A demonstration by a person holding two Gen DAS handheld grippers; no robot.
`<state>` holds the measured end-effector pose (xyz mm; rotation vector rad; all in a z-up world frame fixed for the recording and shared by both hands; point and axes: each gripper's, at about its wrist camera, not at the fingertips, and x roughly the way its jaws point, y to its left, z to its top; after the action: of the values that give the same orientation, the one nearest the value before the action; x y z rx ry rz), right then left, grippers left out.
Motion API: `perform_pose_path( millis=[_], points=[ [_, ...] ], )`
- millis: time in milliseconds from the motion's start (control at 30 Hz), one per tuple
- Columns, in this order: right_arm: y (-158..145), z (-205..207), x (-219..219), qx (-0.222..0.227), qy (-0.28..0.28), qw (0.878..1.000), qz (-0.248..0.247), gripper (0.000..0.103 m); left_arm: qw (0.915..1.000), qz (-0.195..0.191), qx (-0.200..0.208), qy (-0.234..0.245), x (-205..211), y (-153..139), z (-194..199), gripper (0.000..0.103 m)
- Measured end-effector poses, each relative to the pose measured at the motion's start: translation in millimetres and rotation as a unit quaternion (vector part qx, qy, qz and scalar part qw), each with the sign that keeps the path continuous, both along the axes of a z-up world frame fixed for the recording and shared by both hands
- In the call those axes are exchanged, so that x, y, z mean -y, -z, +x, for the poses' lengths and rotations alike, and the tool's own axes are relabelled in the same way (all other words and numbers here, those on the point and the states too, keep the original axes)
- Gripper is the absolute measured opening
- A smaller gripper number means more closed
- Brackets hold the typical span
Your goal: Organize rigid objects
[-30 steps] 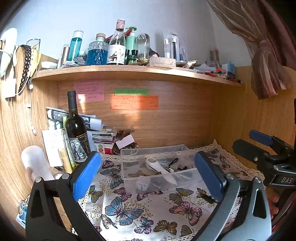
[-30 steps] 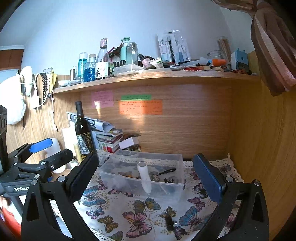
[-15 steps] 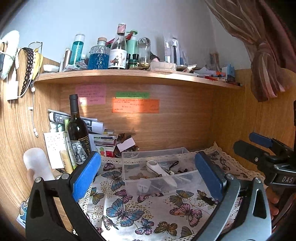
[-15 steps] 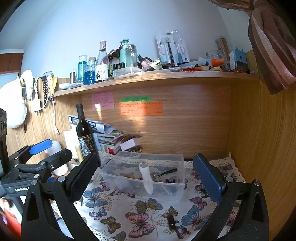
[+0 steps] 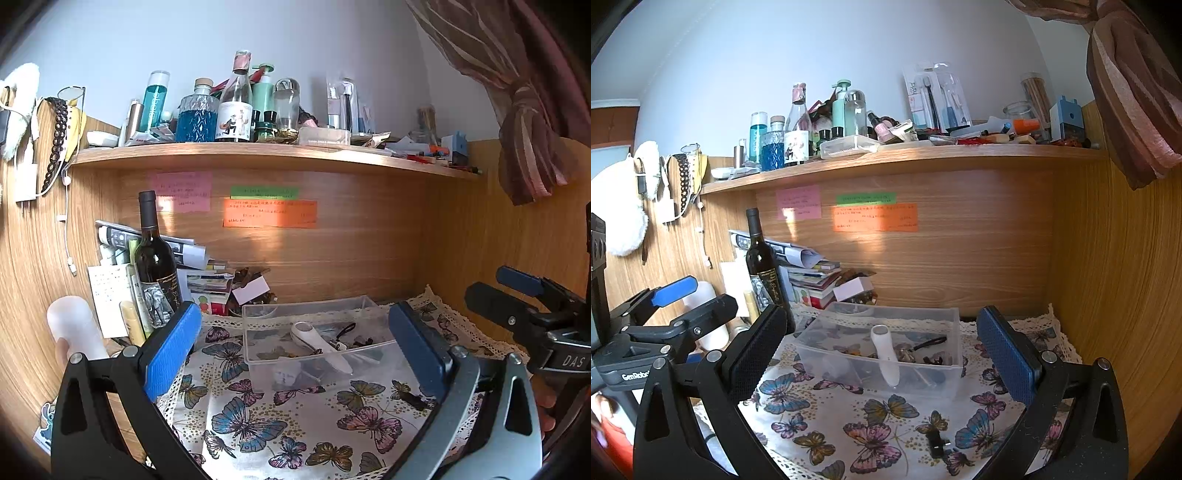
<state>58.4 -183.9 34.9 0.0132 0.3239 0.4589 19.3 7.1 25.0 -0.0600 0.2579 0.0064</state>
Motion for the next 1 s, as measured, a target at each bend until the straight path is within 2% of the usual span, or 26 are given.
perform_pose_path(
  millis=[33,1000],
  points=[
    [0.1,-0.3,-0.1,0.0,0.001,1.0,0.0,0.103,1.0,0.0,0.0,0.0,0.4,0.0,-0.3,0.103],
    [-0.5,-2.5,-1.9,0.001,-0.001,1.0,0.0,0.103,1.0,-0.006,0.002,0.007,6.8,-1.3,-3.4,0.103]
  ],
)
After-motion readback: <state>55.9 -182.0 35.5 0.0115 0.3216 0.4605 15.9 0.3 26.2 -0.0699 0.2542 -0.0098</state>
